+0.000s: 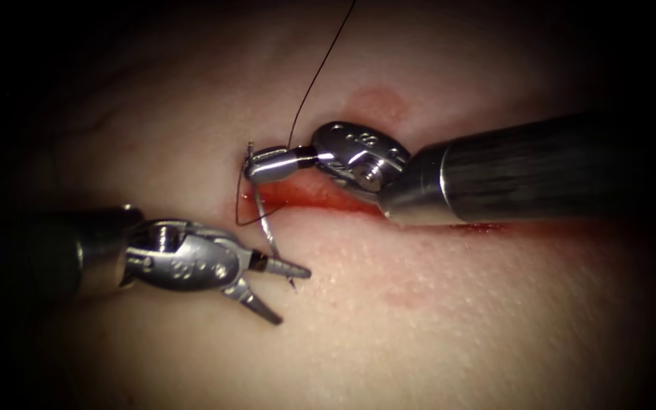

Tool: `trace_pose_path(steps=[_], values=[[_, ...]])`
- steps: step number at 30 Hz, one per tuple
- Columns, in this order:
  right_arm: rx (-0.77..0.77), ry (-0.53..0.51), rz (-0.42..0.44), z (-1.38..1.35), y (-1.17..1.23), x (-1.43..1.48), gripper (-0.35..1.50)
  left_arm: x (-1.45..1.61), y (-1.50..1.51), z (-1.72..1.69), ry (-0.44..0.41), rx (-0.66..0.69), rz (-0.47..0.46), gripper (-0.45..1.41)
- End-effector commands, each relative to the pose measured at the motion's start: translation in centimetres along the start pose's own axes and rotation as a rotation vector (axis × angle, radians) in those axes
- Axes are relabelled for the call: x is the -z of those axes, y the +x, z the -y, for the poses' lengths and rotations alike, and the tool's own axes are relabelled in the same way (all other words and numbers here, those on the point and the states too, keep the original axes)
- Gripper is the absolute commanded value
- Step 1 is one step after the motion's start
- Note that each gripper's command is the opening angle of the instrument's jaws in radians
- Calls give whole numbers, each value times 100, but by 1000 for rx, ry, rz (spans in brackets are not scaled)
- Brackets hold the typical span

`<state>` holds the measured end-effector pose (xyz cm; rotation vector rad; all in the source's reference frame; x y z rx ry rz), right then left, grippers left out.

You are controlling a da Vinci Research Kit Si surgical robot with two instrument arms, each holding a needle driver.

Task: Wound Closure
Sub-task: Hand the needle over to the right gripper, then pass the needle back to the left gripper to reposition.

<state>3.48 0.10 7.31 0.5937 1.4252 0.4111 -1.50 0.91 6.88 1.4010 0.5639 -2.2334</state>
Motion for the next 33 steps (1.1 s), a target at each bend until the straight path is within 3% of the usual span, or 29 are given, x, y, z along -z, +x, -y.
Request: trace_pose_path(steps=[1, 10, 19, 23, 29, 33], values=[[46, -47, -16, -11, -4, -1, -35, -7, -2, 2, 2, 0, 0, 39], [325, -288, -81, -34, 5, 5, -35, -5, 3, -6, 21, 2, -6, 34], [570, -472, 33, -38, 14, 28, -35, 0, -3, -9, 37, 1, -33, 30], [566, -477, 79, -32, 14, 43, -35, 5, -5, -8, 63, 10, -57, 28], [535, -427, 200, 3, 28, 63, -35, 23, -17, 11, 223, 161, -127, 27], [566, -462, 210, 13, 41, 66, -35, 27, -17, 15, 247, 192, -127, 28]])
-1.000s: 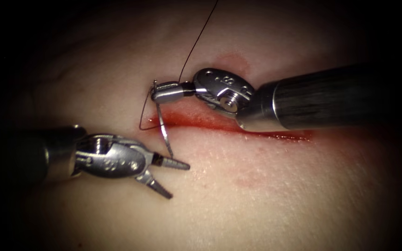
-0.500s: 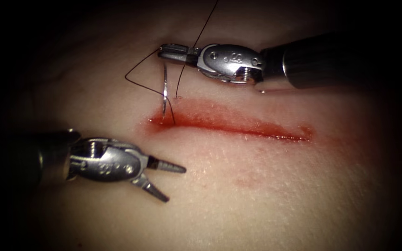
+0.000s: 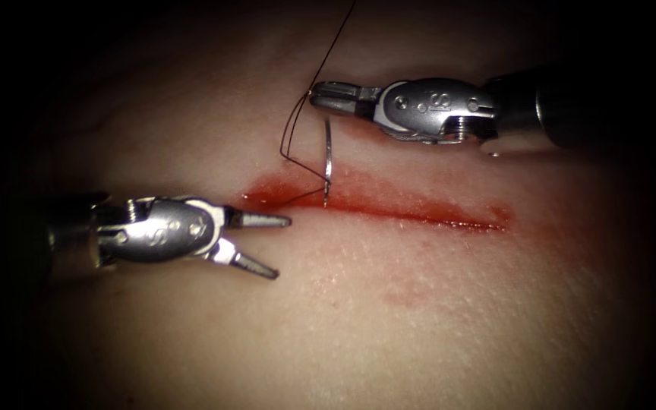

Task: Wound Closure
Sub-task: Pass the needle back to the left gripper to reposition.

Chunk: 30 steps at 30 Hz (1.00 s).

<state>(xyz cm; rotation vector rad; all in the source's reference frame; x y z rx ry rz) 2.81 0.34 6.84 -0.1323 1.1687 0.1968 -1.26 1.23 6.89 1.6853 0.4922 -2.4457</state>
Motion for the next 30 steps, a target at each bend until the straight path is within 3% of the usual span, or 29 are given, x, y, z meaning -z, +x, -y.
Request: trace_pose_path(steps=[1, 5, 11, 18, 21, 27, 30], values=[[-3, -40, -25, 0, 0, -5, -35, -7, -3, 1, 0, 2, 1, 28], [-36, -219, -129, -8, -10, -23, -35, -7, -5, 0, 11, 4, -20, 28], [-52, -333, -189, -13, -21, -36, -35, -1, -7, -3, 23, 8, -29, 27], [52, -421, -154, -12, -22, -30, -35, 2, -8, -4, 47, 24, -64, 15], [138, -421, -101, -12, -20, -25, -35, 4, -8, -5, 58, 49, -80, -6], [233, -429, -25, -9, -16, -12, -35, 8, -10, -7, 54, 67, -128, -7], [224, -253, 79, -5, -9, -5, -35, 14, -11, -4, 74, 93, -164, -3]])
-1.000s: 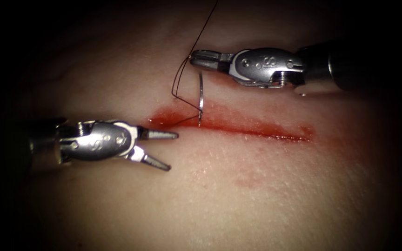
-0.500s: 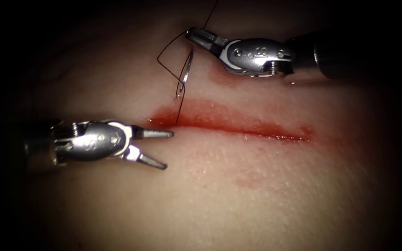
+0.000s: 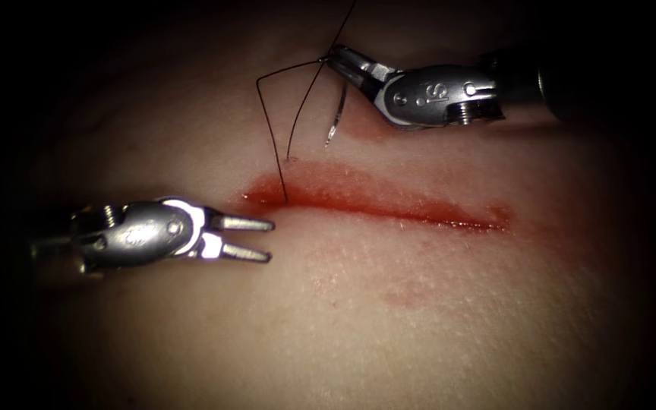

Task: Wound Closure
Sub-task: Pass the needle back to the left gripper to reposition.

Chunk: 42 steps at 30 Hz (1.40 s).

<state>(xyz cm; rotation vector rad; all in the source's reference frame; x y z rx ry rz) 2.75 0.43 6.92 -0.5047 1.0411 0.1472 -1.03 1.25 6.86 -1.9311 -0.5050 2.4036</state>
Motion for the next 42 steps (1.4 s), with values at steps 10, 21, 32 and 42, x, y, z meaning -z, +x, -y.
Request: trace_pose_path(steps=[10, 21, 32, 42], values=[[-238, 253, -102, 15, 33, 7, -35, -12, -8, 22, 91, 301, -154, 17], [-408, 257, -230, 35, 14, -12, -35, -16, -5, 22, 13, 389, -266, 24], [-419, 253, -241, 47, 13, -9, -35, -16, -3, 26, -62, 464, -340, 26], [-348, 248, -279, 54, 23, -15, -35, -24, -5, 33, -163, 690, -394, 42]])
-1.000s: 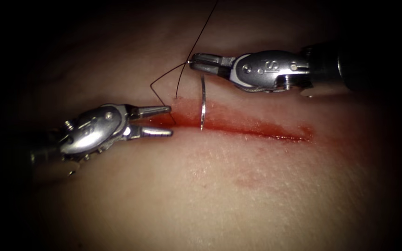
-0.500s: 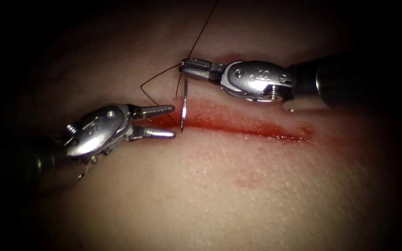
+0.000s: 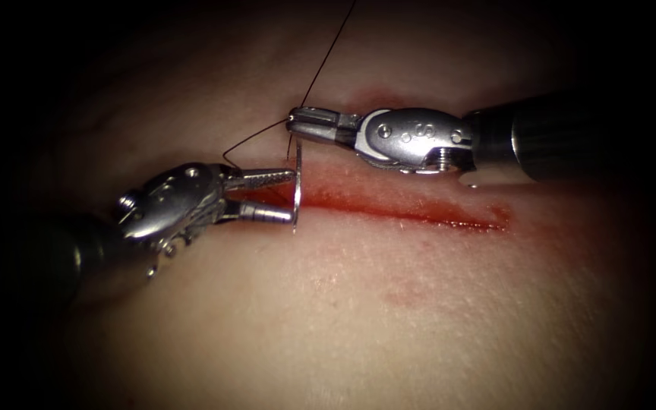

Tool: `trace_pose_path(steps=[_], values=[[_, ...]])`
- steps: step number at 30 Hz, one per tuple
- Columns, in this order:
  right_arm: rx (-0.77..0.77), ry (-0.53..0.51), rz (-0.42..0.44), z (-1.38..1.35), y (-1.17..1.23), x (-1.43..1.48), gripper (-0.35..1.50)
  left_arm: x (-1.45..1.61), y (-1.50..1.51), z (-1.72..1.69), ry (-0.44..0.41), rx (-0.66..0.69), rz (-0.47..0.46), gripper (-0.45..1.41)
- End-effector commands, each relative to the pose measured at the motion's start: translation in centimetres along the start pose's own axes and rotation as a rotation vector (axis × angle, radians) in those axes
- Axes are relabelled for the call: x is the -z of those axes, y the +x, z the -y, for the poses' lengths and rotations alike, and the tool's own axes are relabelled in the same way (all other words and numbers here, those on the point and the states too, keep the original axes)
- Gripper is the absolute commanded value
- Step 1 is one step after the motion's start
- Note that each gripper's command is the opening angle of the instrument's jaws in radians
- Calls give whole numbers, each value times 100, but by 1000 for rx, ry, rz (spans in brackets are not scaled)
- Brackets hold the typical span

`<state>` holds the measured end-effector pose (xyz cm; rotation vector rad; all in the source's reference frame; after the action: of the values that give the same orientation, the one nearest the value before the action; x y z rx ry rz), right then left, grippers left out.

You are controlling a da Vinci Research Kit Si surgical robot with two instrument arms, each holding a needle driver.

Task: Wound Closure
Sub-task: Pass the needle back to the left gripper to reposition.

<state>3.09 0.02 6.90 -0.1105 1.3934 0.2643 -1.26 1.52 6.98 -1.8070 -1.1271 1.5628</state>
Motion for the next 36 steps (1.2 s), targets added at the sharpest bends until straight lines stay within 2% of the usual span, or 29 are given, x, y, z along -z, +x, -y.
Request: trace_pose_path(steps=[1, 4, 6, 7, 24, 36], values=[[8, 1, -4, 3, -5, -8, -35, -4, -6, 7, -3, 27, 1, 42], [20, 4, -7, 4, -5, -9, -35, -4, -7, 11, 35, 80, -2, 42], [20, 5, -15, 4, -5, -9, -35, -3, -7, 15, 114, 92, -1, 41], [20, 5, -16, 4, -5, -9, -35, -3, -8, 16, 124, 93, 4, 40], [72, -1, -27, 1, 13, 3, -35, -1, -6, 5, 182, 68, 19, 43], [72, -3, -50, 13, 30, -3, -35, -8, -9, 27, 250, 68, 7, 47]])
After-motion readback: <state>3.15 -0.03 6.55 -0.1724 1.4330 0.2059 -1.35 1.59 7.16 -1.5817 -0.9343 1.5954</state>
